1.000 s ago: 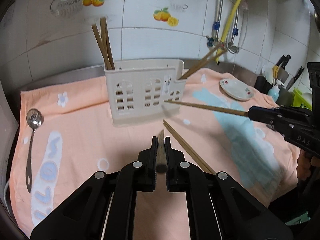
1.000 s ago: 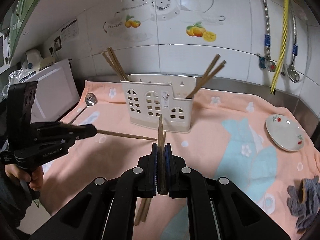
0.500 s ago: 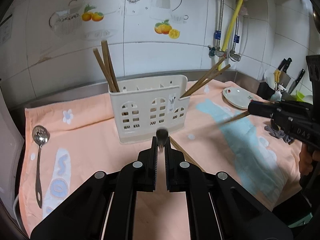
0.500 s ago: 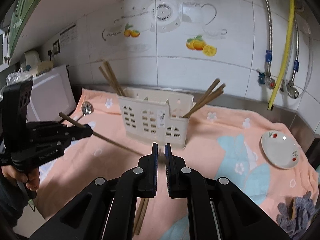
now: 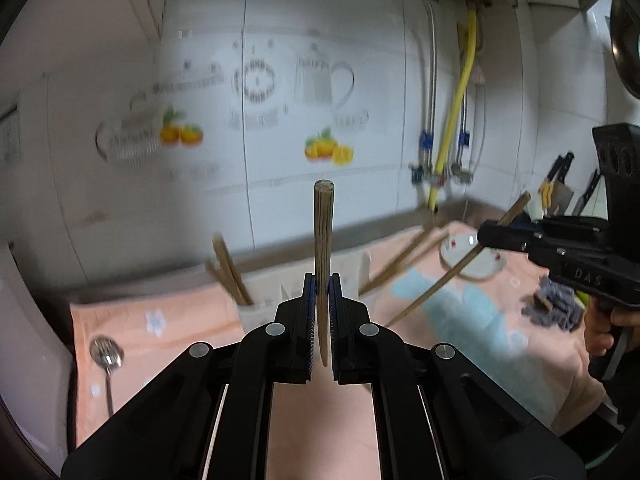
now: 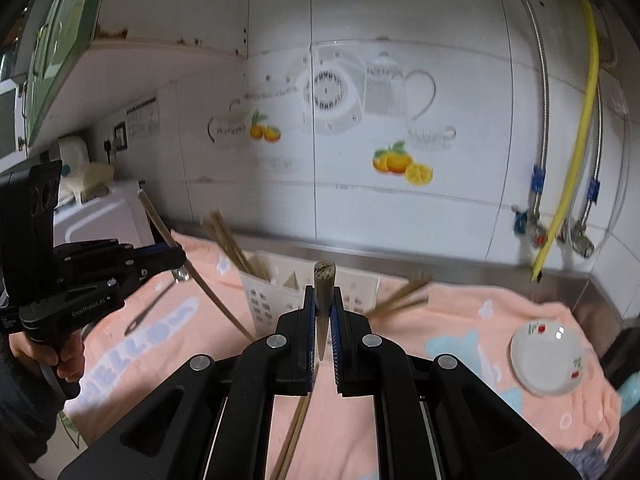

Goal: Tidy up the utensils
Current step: 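Lift and insert the left chopstick into the holder while the right tool inserts its chopstick, then open both grippers and pull them back from the holder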

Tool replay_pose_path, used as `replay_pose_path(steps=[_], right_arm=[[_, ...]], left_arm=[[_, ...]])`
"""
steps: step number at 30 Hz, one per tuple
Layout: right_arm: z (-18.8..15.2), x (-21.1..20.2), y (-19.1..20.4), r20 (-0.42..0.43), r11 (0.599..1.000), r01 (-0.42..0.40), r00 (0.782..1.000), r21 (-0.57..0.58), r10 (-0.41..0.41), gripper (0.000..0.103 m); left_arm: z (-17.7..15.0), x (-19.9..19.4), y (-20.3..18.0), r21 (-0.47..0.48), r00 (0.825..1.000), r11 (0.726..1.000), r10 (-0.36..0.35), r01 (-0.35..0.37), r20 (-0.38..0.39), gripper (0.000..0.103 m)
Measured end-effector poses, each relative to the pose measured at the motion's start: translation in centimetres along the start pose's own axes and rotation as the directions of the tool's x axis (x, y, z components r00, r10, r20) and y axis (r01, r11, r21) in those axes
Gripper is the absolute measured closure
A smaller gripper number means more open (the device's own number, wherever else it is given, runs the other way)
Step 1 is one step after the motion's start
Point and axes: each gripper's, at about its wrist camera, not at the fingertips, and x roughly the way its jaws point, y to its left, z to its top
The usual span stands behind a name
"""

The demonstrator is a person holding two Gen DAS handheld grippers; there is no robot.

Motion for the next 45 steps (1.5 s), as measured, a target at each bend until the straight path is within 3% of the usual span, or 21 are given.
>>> replay_pose_path(steps=[6, 12, 15, 24, 34, 36, 40, 42, 45], right_arm=[[2.7, 0.0, -0.7, 0.043, 1.0, 0.015, 0.999, -0.003, -0.015, 0.096], [4.1, 1.6, -0.9, 0.054, 1.0, 0.022, 0.998, -0.006, -0.022, 0.096], [3.9, 3.2, -0.8, 0.032, 1.0, 0.029, 0.999, -0.008, -0.029, 0.096], [2.0, 7.2, -1.1, -0.058, 1.0, 0.031, 0.998, -0.001, -0.031, 0.096], [1.3, 7.8, -1.6, -0.076, 0.999, 0.029, 0.997, 0.029, -0.027, 0.094], [1.3, 7.0, -1.6, -0.062, 0.999, 0.033, 0.998, 0.029, -0.032, 0.093], [0.5, 5.1, -1.3, -0.043, 0.999, 0.027, 0.999, 0.031, -0.026, 0.086], [-0.6, 4.2, -1.0, -0.05, 0.999, 0.021, 0.999, 0.032, -0.019, 0.085], [-3.1, 3.5, -0.4, -0.08, 0.999, 0.008, 0.997, 0.033, -0.005, 0.085]], left_arm=[[3.9, -0.3, 0.2, 0.027, 0.995, 0.998, 0.047, -0.05, 0.086, 0.098], [5.6, 0.7, 0.7, 0.051, 0.984, 0.991, 0.118, -0.126, 0.136, 0.098], [5.3, 1.9, 1.3, 0.053, 0.981, 0.986, 0.152, -0.159, 0.117, 0.098], [2.5, 5.5, 3.5, 0.0, 0.991, 0.991, 0.131, -0.131, -0.005, 0.097], [1.8, 4.9, 3.2, 0.003, 0.991, 0.991, 0.134, -0.134, -0.005, 0.096], [1.8, 4.3, 3.1, -0.001, 0.991, 0.991, 0.135, -0.135, 0.004, 0.094], [1.4, 2.8, 2.6, -0.004, 0.989, 0.989, 0.146, -0.146, 0.025, 0.074], [0.8, 2.1, 2.2, -0.003, 0.989, 0.99, 0.143, -0.143, 0.025, 0.074], [-0.3, 1.4, 1.7, -0.007, 0.99, 0.99, 0.141, -0.141, 0.016, 0.064]])
